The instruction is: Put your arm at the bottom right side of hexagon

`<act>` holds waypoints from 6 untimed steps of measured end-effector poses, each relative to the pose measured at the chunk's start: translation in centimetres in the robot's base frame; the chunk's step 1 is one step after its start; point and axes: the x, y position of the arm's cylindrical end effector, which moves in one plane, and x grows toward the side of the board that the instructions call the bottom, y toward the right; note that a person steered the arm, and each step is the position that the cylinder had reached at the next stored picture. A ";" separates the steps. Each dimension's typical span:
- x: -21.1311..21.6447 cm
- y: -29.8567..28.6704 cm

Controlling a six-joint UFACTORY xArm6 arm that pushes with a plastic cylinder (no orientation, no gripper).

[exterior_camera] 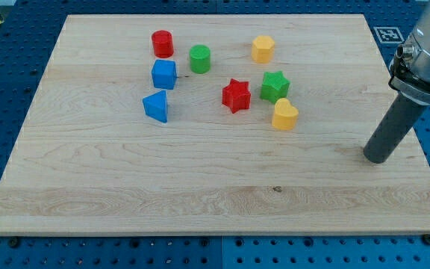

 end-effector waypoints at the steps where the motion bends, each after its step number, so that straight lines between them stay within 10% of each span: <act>1: 0.0 0.0; 4: -14.5 -1.0; 6: -18.7 -13.8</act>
